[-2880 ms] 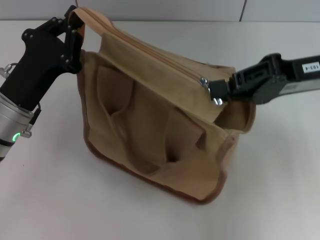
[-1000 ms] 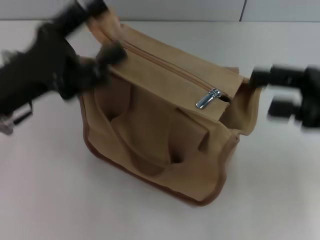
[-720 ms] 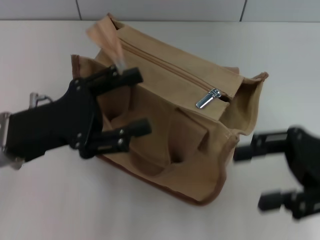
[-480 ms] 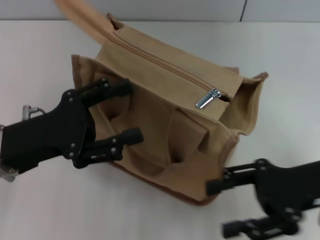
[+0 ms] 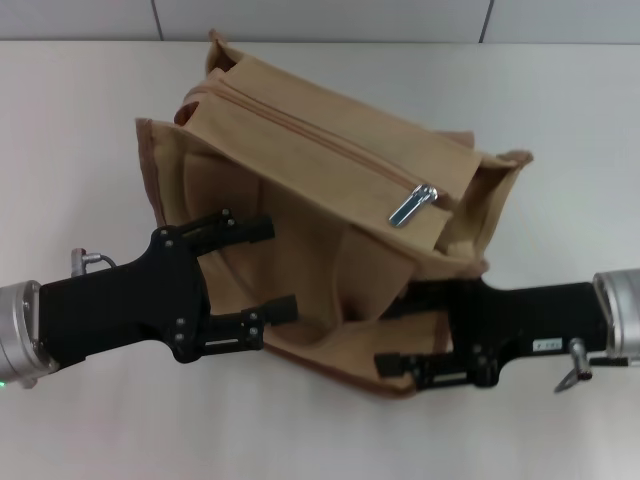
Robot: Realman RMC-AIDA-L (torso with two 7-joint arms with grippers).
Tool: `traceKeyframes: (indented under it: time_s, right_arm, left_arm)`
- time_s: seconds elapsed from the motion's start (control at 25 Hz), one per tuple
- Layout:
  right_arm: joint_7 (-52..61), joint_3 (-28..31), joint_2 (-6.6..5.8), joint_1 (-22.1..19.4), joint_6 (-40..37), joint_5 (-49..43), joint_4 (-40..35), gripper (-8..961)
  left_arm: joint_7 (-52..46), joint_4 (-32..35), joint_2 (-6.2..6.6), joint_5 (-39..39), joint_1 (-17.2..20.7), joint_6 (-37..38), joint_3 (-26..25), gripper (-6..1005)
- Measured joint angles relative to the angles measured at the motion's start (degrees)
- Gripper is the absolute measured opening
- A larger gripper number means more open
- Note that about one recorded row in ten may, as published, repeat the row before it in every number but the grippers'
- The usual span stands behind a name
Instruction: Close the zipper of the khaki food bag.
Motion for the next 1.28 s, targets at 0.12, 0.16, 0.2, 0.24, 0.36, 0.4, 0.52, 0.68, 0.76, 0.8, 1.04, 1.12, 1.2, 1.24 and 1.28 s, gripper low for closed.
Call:
traceKeyframes:
  time_s: [0.12, 0.16, 0.2, 0.24, 0.36, 0.4, 0.52, 0.68, 0.76, 0.8, 1.04, 1.12, 1.2, 1.24, 1.28]
  right_arm:
    - [0.0, 3.1, -0.14, -1.2, 0.0, 0.1, -2.6, 703]
    - [0.1, 4.0, -0.14, -1.6, -0.1, 0.1, -3.3, 703]
    - [0.0, 4.9, -0.15, -2.0, -0.3, 0.1, -4.0, 703]
    - [0.0, 5.3, -0.16, -2.3, -0.7, 0.1, -4.7, 703]
    - [0.0, 5.1, -0.15, -3.0, -2.7, -0.1, -6.5, 703]
    - [0.0, 5.0, -0.15, -3.2, -3.4, -0.4, -7.0, 703]
    - [-0.1, 4.7, -0.18, -4.0, -5.3, -1.4, -8.3, 703]
    - [-0.1, 5.0, -0.21, -5.4, -6.8, -1.9, -10.0, 703]
    - [-0.1, 5.1, -0.21, -6.6, -6.9, -2.0, -10.8, 703]
    - [-0.1, 5.1, -0.23, -7.1, -6.9, -2.0, -11.2, 703]
    - [-1.4, 5.1, -0.24, -8.3, -8.8, -2.0, -11.6, 703]
    - [-1.7, 5.0, -0.23, -8.4, -9.1, -2.0, -11.5, 703]
    - [-1.8, 5.0, -0.22, -8.4, -9.1, -2.1, -11.4, 703]
    - [-1.8, 5.0, -0.20, -8.4, -9.1, -2.1, -11.4, 703]
    - [-1.8, 5.1, -0.18, -8.4, -9.1, -2.1, -11.3, 703]
  left_arm:
    - [1.1, -0.3, -0.01, 0.5, 0.3, -0.2, 0.0, 838]
    - [1.7, -0.5, 0.00, 0.6, 0.5, -0.3, 0.0, 838]
    - [2.1, -0.7, 0.01, 0.6, 0.7, -0.5, 0.0, 838]
    - [2.4, -0.8, 0.03, 0.6, 0.9, -0.6, 0.0, 838]
    - [2.7, -0.9, 0.12, 0.7, 1.6, -0.8, -0.1, 838]
    - [2.8, -0.9, 0.15, 0.7, 1.9, -0.9, -0.2, 838]
    - [3.1, -0.9, 0.17, 0.7, 2.1, -1.3, 0.0, 838]
    - [3.6, -0.8, 0.10, 1.5, 2.2, -2.0, 0.2, 838]
    - [3.6, -0.8, 0.06, 2.0, 2.1, -2.2, 0.2, 838]
    - [3.6, -0.8, 0.06, 2.1, 2.0, -2.3, 0.2, 838]
    - [3.7, -0.8, 0.02, 2.1, 1.8, -2.8, 0.6, 838]
    - [3.7, -0.8, -0.03, 2.1, 1.7, -2.8, 0.6, 838]
    - [3.7, -0.8, -0.06, 2.1, 1.7, -2.8, 0.6, 838]
    - [3.7, -0.8, -0.09, 2.1, 1.7, -2.8, 0.8, 838]
    - [3.7, -0.8, -0.10, 2.1, 1.8, -2.8, 0.9, 838]
